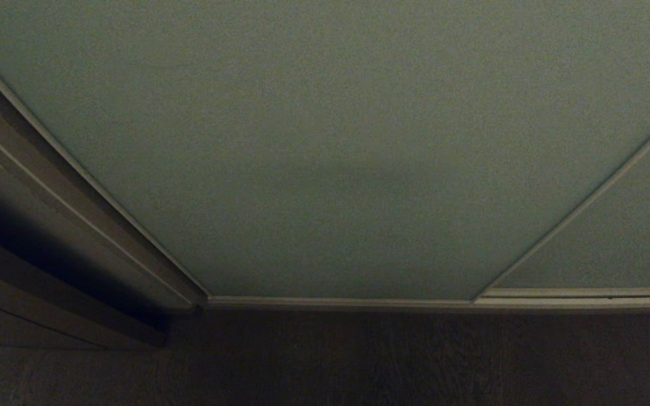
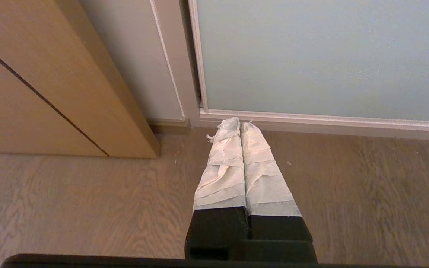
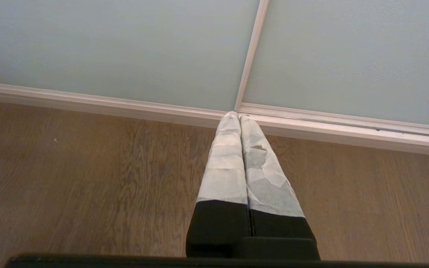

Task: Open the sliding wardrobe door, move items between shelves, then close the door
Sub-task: Open the door

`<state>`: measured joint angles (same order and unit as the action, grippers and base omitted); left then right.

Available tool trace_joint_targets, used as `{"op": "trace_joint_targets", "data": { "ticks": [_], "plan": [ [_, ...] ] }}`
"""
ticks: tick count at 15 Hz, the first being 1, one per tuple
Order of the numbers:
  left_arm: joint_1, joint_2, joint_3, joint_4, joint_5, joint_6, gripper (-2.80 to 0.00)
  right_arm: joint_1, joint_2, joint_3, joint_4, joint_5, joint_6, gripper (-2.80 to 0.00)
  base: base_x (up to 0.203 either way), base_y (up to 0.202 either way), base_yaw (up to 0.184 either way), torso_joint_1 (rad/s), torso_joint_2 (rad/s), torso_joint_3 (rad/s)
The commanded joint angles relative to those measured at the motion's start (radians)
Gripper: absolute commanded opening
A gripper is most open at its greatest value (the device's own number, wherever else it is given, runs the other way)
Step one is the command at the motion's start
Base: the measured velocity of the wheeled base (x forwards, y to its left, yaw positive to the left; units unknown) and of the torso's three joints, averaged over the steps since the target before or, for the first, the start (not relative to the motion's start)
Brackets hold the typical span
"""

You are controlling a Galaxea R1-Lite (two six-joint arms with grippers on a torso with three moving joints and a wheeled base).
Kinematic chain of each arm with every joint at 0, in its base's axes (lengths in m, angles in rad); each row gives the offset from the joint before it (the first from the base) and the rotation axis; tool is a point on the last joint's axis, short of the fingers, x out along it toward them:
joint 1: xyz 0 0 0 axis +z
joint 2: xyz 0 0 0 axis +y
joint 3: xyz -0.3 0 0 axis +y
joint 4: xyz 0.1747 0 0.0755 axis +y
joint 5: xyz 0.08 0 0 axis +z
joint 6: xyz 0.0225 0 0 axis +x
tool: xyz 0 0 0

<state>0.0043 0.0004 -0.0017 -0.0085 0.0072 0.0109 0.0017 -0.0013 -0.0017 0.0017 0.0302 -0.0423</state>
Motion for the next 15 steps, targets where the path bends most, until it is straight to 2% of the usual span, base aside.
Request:
{"op": "trace_joint_targets", "data": {
  "ticks": [1, 7, 11, 15],
  "plan": [
    [0.000, 0.000, 0.000, -0.001, 0.000, 0.000, -2.80, 0.001, 0.000, 0.000, 0.000, 0.000, -0.001, -2.80, 0.000, 0.000, 0.000, 0.000, 0.00, 0.000],
    [0.002, 0.000, 0.001, 0.002, -0.003, 0.013, -2.80, 0.001, 0.000, 0.000, 0.000, 0.000, -0.001, -2.80, 0.000, 0.000, 0.000, 0.000, 0.00, 0.000],
    [0.000, 0.000, 0.001, -0.002, 0.000, -0.024, -2.80, 0.000, 0.000, 0.000, 0.000, 0.000, -0.001, -2.80, 0.000, 0.000, 0.000, 0.000, 0.00, 0.000],
    [0.001, -0.001, 0.000, -0.002, 0.004, -0.033, -2.80, 0.000, 0.000, 0.000, 0.000, 0.000, -0.001, -2.80, 0.000, 0.000, 0.000, 0.000, 0.00, 0.000]
  ]
}}
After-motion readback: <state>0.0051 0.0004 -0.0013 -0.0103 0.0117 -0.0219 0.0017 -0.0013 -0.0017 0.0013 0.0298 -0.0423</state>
